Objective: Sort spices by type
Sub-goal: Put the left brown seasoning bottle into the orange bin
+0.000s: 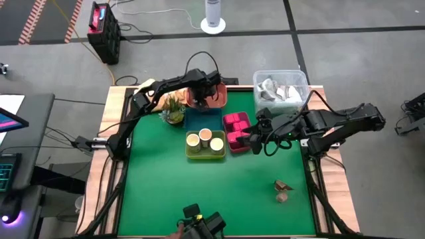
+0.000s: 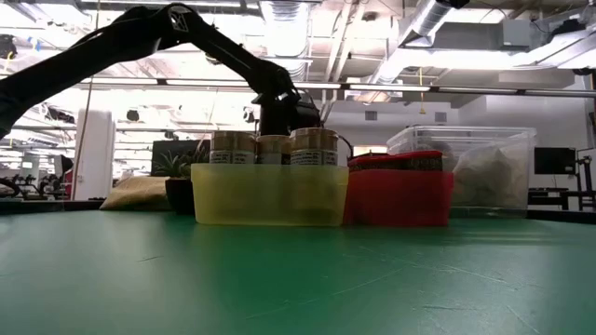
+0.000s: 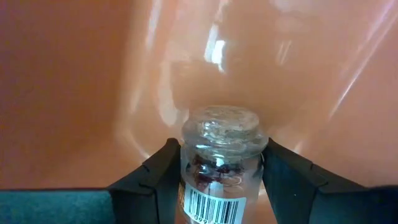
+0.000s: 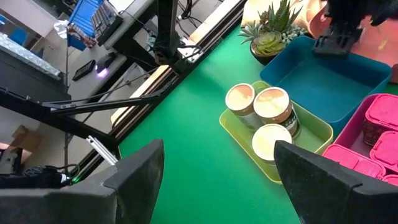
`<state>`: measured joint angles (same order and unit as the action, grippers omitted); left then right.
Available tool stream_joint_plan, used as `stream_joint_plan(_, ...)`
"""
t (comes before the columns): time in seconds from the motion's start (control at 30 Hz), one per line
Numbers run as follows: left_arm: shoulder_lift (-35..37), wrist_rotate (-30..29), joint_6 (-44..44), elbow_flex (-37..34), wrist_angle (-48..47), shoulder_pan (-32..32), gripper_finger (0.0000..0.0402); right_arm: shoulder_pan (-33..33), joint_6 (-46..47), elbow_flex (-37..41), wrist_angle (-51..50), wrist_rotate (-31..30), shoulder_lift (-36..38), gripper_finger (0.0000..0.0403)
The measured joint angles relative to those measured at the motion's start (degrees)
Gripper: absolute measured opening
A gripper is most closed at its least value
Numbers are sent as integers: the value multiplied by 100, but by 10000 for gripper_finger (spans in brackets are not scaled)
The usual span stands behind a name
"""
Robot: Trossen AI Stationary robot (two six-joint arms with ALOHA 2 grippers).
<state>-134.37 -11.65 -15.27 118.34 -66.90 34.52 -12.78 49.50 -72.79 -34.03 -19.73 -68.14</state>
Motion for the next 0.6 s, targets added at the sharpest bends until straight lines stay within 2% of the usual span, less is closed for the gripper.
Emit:
stream_joint_plan(0.2,2,195,88,572,-216,16,179,138,85,9,-204,39,162,327)
stream_joint_plan(0.3,102,781,162,813,-40,43,179,320,205,9,-348,41,306,327)
stream_joint_plan(0.47,666,1604,291,665,891,96,179,621,-232,4,-825,52,336,327)
stream_joint_plan(0.6,1170,2117,203,313,1496,86,179,1106,-788,4,-932,269,321,327)
